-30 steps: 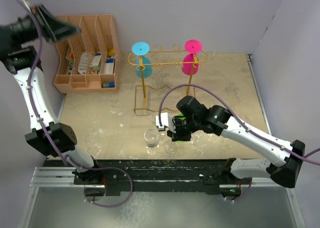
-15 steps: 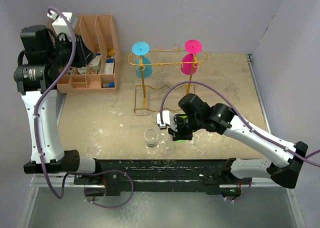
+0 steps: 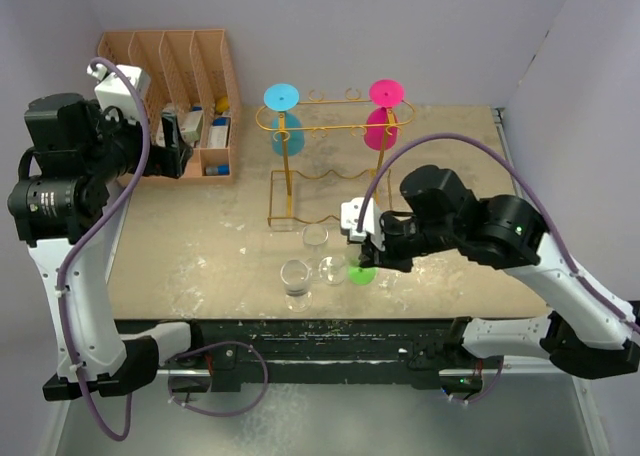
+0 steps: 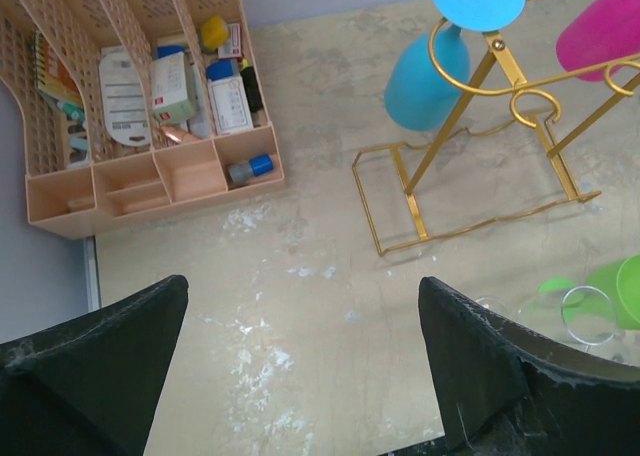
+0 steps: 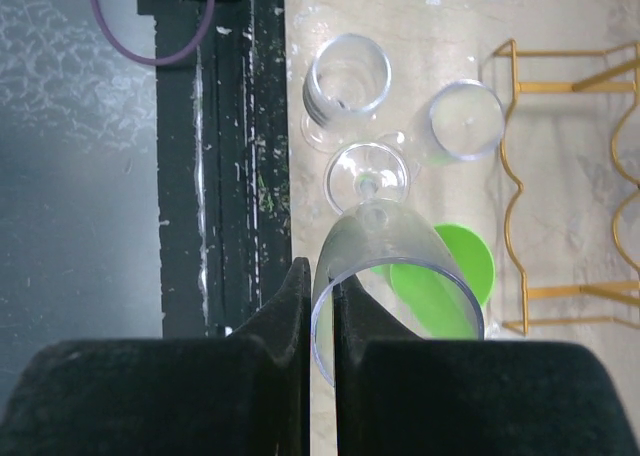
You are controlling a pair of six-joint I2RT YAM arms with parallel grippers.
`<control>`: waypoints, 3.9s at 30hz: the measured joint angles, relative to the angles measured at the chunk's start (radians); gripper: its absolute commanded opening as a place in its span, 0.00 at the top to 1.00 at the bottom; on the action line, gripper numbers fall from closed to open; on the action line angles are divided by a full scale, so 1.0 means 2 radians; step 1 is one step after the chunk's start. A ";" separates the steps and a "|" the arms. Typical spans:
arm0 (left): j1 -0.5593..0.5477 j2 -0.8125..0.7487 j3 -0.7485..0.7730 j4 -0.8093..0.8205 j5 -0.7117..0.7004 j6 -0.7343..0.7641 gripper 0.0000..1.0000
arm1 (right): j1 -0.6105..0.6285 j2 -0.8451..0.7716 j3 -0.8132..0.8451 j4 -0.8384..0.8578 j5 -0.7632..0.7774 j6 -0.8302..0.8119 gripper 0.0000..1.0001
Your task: Place the wine glass upside down on the wine glass rack
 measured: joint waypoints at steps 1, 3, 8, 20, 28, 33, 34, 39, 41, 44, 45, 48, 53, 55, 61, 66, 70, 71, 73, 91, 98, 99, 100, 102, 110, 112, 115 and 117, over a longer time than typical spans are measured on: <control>0.000 -0.001 -0.007 -0.002 0.000 0.000 0.01 | 0.001 -0.005 0.006 -0.007 0.007 0.004 1.00; 0.000 -0.003 -0.016 -0.006 0.000 0.000 0.01 | 0.002 -0.016 0.007 -0.021 0.023 0.008 1.00; 0.000 -0.012 -0.035 -0.010 0.017 -0.006 0.01 | 0.003 -0.019 0.036 -0.074 0.091 0.024 1.00; 0.000 -0.065 -0.059 0.019 0.128 -0.125 0.01 | 0.003 -0.071 0.200 0.045 0.162 0.015 1.00; 0.000 -0.034 -0.052 0.021 0.165 -0.153 0.01 | 0.003 -0.028 0.156 0.169 0.074 0.002 1.00; 0.000 -0.026 -0.009 0.032 0.171 -0.189 0.01 | 0.003 -0.083 -0.031 0.409 0.079 -0.024 1.00; 0.000 -0.025 0.004 0.042 0.173 -0.206 0.01 | 0.003 -0.089 -0.061 0.455 0.084 -0.039 1.00; 0.000 -0.002 0.054 0.093 0.202 -0.281 0.01 | 0.021 -0.069 -0.156 0.682 0.153 -0.134 1.00; 0.000 0.013 0.066 0.123 0.224 -0.314 0.01 | 0.042 -0.045 -0.186 0.776 0.186 -0.191 1.00; 0.000 0.041 0.072 0.165 0.250 -0.358 0.01 | 0.082 0.001 -0.214 0.893 0.227 -0.278 1.00; 0.000 0.051 0.075 0.175 0.256 -0.371 0.01 | 0.094 0.022 -0.215 0.925 0.237 -0.304 1.00; 0.000 0.085 0.077 0.214 0.263 -0.409 0.00 | 0.121 0.075 -0.215 1.000 0.261 -0.368 1.00; 0.000 0.116 0.077 0.261 0.266 -0.461 0.02 | 0.144 0.139 -0.208 1.081 0.289 -0.438 1.00; 0.000 0.117 0.077 0.278 0.267 -0.478 0.02 | 0.146 0.158 -0.198 1.097 0.296 -0.455 1.00; 0.000 0.113 0.078 0.327 0.274 -0.508 0.03 | 0.147 0.192 -0.171 1.126 0.306 -0.479 1.00; -0.001 0.113 0.078 0.345 0.278 -0.516 0.04 | 0.147 0.219 -0.141 1.139 0.305 -0.494 1.00; -0.005 0.113 0.078 0.347 0.277 -0.517 0.08 | 0.147 0.241 -0.127 1.143 0.304 -0.500 1.00; -0.007 0.113 0.078 0.348 0.277 -0.517 0.09 | 0.147 0.247 -0.126 1.143 0.304 -0.501 1.00; -0.011 0.114 0.078 0.348 0.277 -0.517 0.12 | 0.147 0.257 -0.122 1.143 0.304 -0.501 1.00; -0.024 0.122 0.078 0.347 0.273 -0.508 0.79 | 0.148 0.287 -0.104 1.150 0.292 -0.507 1.00; -0.024 0.122 0.078 0.347 0.273 -0.506 1.00 | 0.147 0.293 -0.104 1.156 0.287 -0.506 0.89; -0.024 0.122 0.078 0.347 0.273 -0.506 1.00 | 0.147 0.293 -0.104 1.156 0.287 -0.505 0.83; -0.024 0.122 0.078 0.347 0.273 -0.506 1.00 | 0.147 0.293 -0.105 1.157 0.287 -0.505 0.83; -0.025 0.122 0.078 0.347 0.276 -0.506 1.00 | 0.146 0.293 -0.107 1.155 0.287 -0.502 0.78; -0.029 0.123 0.081 0.351 0.279 -0.504 1.00 | 0.148 0.293 -0.136 1.152 0.283 -0.493 0.34; -0.029 0.125 0.087 0.351 0.278 -0.502 1.00 | 0.150 0.290 -0.150 1.153 0.283 -0.491 0.29; -0.029 0.128 0.103 0.347 0.271 -0.488 1.00 | 0.153 0.273 -0.188 1.149 0.284 -0.485 0.18; -0.029 0.127 0.109 0.345 0.266 -0.464 1.00 | 0.157 0.249 -0.221 1.141 0.284 -0.476 0.01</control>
